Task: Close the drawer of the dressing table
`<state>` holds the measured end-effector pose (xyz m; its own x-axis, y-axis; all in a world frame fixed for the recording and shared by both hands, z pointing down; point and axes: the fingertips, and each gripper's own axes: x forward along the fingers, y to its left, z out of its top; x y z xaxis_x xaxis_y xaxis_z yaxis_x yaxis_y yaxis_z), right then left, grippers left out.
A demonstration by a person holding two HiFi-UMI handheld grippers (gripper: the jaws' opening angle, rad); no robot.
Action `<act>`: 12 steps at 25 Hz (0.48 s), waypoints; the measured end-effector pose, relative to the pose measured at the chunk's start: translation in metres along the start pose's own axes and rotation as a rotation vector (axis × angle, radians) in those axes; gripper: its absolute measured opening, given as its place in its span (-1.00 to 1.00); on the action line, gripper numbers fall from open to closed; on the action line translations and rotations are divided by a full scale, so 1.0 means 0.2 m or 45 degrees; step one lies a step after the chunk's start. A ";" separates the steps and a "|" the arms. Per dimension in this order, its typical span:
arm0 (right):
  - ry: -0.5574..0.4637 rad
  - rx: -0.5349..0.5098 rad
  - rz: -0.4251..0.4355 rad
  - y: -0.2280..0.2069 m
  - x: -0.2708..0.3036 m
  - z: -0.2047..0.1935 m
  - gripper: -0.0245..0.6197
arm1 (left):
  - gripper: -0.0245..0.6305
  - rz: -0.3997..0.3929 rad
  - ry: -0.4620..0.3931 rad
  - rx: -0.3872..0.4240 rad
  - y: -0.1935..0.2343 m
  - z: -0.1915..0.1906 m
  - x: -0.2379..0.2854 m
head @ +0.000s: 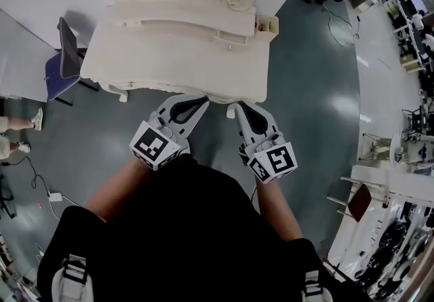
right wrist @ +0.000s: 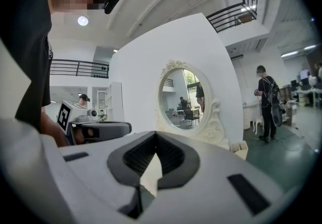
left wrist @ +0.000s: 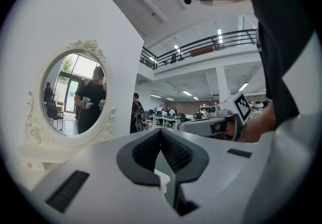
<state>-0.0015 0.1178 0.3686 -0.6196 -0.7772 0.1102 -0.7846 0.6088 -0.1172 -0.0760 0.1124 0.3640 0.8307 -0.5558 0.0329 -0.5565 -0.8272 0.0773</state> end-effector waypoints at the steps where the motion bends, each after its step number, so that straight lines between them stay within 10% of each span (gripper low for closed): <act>1: 0.002 0.002 -0.010 0.00 0.03 0.00 -0.92 | -0.94 -0.007 0.001 0.000 0.03 0.00 0.00; 12: 0.020 0.018 -0.108 -0.04 0.24 -0.01 -0.92 | -0.94 -0.068 0.012 -0.006 0.28 -0.01 0.02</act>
<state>-0.0244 0.0754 0.3765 -0.5510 -0.8233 0.1361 -0.8341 0.5382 -0.1209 -0.1032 0.0639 0.3708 0.8591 -0.5103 0.0378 -0.5116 -0.8551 0.0836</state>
